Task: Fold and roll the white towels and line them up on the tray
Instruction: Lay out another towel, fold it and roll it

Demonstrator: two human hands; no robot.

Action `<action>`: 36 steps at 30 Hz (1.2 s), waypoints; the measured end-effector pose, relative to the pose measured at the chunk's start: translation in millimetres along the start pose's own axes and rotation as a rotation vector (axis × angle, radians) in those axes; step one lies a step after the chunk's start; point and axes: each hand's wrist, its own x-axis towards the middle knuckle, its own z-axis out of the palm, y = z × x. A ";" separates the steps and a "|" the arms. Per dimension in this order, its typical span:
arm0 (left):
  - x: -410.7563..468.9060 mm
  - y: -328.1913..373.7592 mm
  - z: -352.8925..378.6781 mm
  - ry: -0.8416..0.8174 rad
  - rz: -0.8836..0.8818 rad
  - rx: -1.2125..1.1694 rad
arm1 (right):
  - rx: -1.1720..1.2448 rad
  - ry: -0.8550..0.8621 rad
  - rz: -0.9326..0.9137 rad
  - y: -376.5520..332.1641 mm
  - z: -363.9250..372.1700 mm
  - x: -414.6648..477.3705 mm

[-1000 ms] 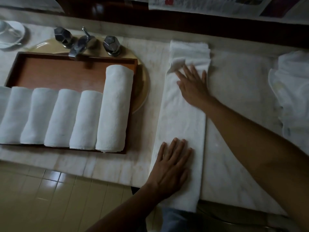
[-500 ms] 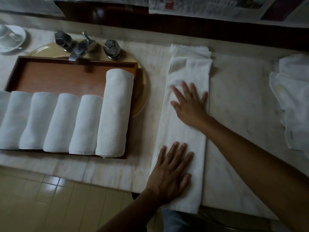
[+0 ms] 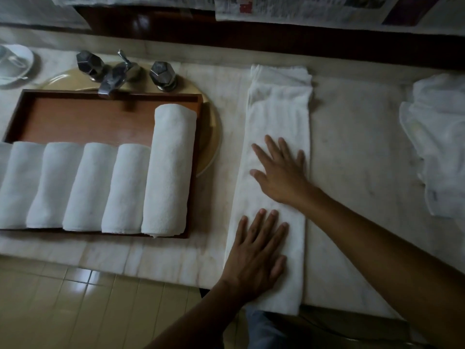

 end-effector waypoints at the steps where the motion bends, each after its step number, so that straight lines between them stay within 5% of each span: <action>1: -1.3 1.2 0.5 -0.001 -0.003 -0.010 | -0.030 0.044 -0.003 5.9 8.2 -1.4; 6: -3.8 1.1 3.1 -0.007 0.019 0.038 | -0.069 0.196 -0.084 29.5 1.9 48.7; 11: 5.6 -4.4 1.9 -0.023 0.065 0.089 | -0.030 0.189 -0.097 22.8 -12.6 63.5; 16: 3.8 -5.7 2.8 0.000 0.089 0.067 | -0.065 0.066 -0.296 7.4 7.3 -2.5; 27: 4.5 -7.0 2.5 0.007 0.097 0.081 | 0.047 -0.041 -0.037 20.0 -61.7 117.7; 31: 3.4 -6.5 2.1 0.016 0.100 0.088 | 0.331 0.122 -0.062 22.3 -54.8 52.4; 36: 3.4 -5.9 3.3 0.009 0.096 0.089 | 0.569 0.389 0.269 36.6 5.6 -107.7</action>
